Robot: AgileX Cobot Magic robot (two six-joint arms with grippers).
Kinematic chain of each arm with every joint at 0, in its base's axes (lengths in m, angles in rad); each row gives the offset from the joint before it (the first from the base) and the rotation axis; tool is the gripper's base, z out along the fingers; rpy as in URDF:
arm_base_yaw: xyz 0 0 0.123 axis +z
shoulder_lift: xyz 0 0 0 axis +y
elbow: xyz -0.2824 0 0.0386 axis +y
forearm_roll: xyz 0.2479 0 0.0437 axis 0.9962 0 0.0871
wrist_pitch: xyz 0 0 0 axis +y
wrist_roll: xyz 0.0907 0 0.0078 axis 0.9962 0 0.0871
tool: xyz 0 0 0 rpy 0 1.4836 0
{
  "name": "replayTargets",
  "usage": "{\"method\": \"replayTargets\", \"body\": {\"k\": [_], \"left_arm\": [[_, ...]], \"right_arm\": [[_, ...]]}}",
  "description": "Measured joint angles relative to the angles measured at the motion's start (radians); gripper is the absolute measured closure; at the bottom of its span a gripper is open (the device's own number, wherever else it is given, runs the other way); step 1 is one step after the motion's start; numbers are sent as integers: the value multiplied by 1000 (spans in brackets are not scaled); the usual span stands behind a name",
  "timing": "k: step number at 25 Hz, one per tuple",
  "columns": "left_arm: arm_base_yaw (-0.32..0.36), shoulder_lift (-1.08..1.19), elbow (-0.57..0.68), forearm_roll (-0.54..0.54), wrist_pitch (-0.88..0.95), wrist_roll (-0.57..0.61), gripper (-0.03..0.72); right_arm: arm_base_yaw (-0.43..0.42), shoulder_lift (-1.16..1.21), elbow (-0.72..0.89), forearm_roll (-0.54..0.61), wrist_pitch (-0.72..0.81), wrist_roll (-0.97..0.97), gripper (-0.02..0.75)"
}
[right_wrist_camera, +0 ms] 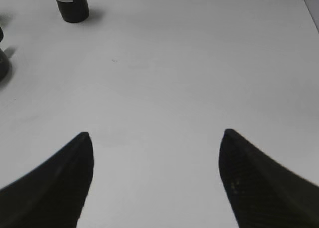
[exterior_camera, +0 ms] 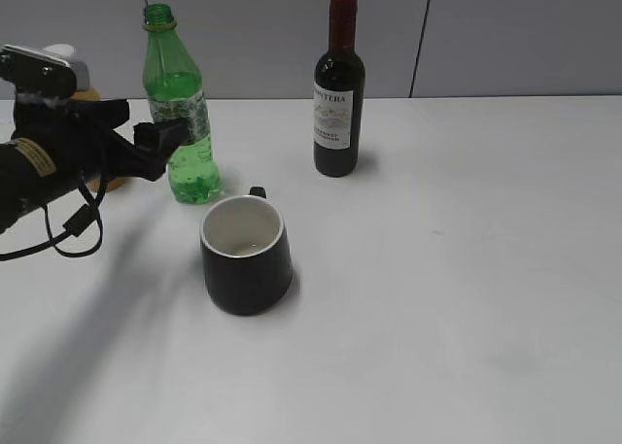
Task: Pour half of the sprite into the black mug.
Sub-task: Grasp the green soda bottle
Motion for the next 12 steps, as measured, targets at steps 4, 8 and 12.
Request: {"method": "replayTargets", "body": {"k": [4,8,12], "left_arm": [[0,50,-49,0,0,0,-6],[0,111,-109,0,-1,-3,-6],[0,177,-172,1,-1,-4,-6]], "right_arm": [[0,0,0,0,0,0,146],[0,0,0,0,0,0,146],[0,0,0,0,0,-1,145]]}}
